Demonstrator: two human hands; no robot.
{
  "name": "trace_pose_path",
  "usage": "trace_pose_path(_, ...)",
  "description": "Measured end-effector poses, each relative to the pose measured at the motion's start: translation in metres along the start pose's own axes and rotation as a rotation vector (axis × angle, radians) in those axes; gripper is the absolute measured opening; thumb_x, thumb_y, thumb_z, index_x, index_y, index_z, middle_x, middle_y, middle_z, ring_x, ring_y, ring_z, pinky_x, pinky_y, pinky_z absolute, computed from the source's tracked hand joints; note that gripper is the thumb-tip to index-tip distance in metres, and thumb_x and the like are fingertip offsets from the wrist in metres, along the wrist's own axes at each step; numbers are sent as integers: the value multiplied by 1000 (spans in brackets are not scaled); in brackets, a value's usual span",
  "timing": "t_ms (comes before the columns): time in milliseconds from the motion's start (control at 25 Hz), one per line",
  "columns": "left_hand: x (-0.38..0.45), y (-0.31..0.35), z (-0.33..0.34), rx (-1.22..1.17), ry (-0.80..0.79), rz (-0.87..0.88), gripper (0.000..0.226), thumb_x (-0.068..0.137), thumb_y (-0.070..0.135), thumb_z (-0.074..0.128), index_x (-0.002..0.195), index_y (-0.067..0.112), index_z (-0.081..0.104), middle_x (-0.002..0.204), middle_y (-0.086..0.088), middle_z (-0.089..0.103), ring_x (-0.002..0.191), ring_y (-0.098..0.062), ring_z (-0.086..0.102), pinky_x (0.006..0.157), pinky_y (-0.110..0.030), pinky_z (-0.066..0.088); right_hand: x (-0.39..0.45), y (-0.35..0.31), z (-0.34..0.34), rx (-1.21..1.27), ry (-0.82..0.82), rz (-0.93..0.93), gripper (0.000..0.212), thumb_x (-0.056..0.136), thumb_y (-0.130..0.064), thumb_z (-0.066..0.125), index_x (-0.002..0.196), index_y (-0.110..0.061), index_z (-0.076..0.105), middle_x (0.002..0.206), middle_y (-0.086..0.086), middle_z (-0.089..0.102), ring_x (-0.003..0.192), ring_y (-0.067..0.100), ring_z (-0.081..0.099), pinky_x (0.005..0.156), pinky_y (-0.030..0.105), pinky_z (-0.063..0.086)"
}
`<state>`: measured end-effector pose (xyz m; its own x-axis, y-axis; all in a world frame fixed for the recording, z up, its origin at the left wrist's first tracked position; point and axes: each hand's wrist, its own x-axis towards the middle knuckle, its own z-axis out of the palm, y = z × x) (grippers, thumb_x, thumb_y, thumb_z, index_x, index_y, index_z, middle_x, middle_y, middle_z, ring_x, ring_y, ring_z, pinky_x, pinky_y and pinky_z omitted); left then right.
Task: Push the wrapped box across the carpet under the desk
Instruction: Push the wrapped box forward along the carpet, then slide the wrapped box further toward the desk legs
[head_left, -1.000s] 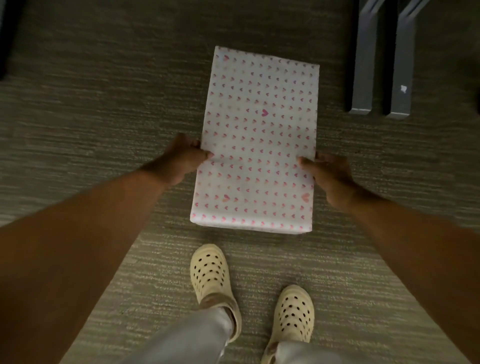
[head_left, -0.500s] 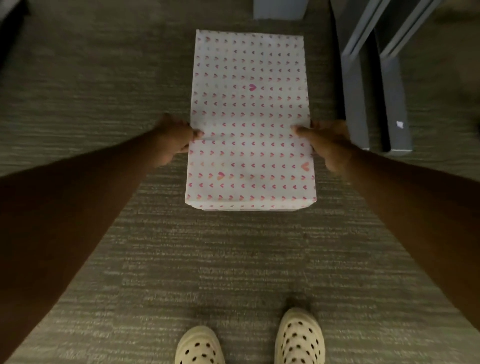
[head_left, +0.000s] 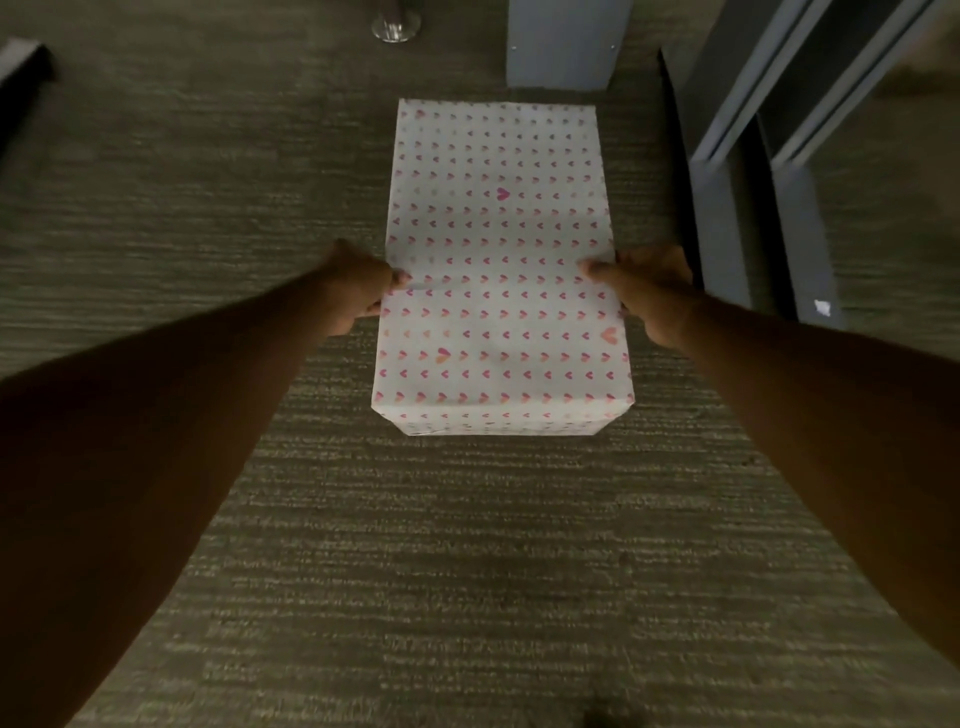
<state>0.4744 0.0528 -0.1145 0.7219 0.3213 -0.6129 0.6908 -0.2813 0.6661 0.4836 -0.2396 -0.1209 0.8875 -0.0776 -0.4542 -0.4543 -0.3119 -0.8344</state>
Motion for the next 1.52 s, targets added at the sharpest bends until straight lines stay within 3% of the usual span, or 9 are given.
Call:
trace_pose_path(200, 9, -2, 3, -22, -9, 0, 31, 86, 10, 68, 115, 9, 57, 113, -8, 64, 85, -15, 62, 56, -26, 48, 13, 4, 6, -83, 37, -28, 21, 84, -33, 77, 80, -28, 57, 83, -12, 57, 71, 1, 56, 47, 12, 46)
trace_pose_path(360, 13, -9, 7, -20, -36, -9, 36, 87, 8, 66, 122, 8, 56, 124, -10, 63, 98, -20, 62, 60, -27, 49, 16, 13, 6, -85, 9, -8, 16, 85, -33, 76, 87, -23, 64, 90, -7, 64, 77, 5, 61, 58, 19, 49)
trace_pose_path(480, 15, -13, 7, 7, -37, 9, 38, 89, 8, 63, 127, 5, 56, 131, -13, 61, 110, -25, 61, 70, -31, 51, 12, 12, 7, -50, -81, 29, 33, 90, -30, 70, 118, -12, 67, 111, 3, 69, 99, 19, 67, 73, 26, 53)
trace_pose_path(600, 13, -15, 8, 61, -34, 66, 42, 90, 11, 63, 131, 4, 55, 133, -15, 60, 111, -27, 61, 72, -30, 49, 6, 10, 10, -94, -80, 3, 43, 89, -32, 70, 126, -11, 60, 119, 6, 67, 111, 25, 67, 77, 30, 57)
trace_pose_path(720, 1, -17, 12, 336, 80, 153, 65, 84, 29, 71, 140, 11, 44, 141, -16, 51, 120, -32, 54, 79, -37, 51, -4, 15, 16, -547, 22, -157, 78, 87, -50, 68, 147, -13, 36, 149, 15, 43, 135, 34, 45, 102, 46, 49)
trace_pose_path(840, -16, -23, 10, 757, 269, 521, 92, 75, 50, 73, 147, 12, 30, 150, -20, 34, 137, -41, 32, 103, -54, 39, -18, 10, 19, -990, 103, -433, 103, 83, -68, 55, 157, -11, 12, 163, 21, 19, 149, 41, 19, 120, 52, 24)
trace_pose_path(920, -26, -18, 7, 905, 293, 698, 106, 71, 58, 72, 151, 10, 22, 157, -23, 24, 142, -43, 24, 111, -55, 30, -23, 2, 21, -1087, 103, -520, 109, 82, -75, 48, 158, -9, 5, 166, 22, 8, 152, 40, 9, 123, 53, 13)
trace_pose_path(1120, -34, -1, 10, 1082, 311, 827, 117, 75, 70, 58, 155, 8, 1, 163, -25, -1, 150, -39, 1, 120, -48, 5, -26, -17, 25, -1234, 82, -585, 112, 82, -82, 35, 158, -8, -3, 166, 22, -3, 154, 38, -2, 124, 53, 4)
trace_pose_path(1520, -36, 3, 14, 1164, 287, 818, 121, 74, 72, 57, 155, 10, -8, 163, -23, -10, 150, -36, -9, 122, -49, 1, -27, -18, 29, -1277, 87, -588, 115, 80, -84, 34, 158, -9, -6, 166, 22, -7, 153, 39, -6, 124, 54, 2)
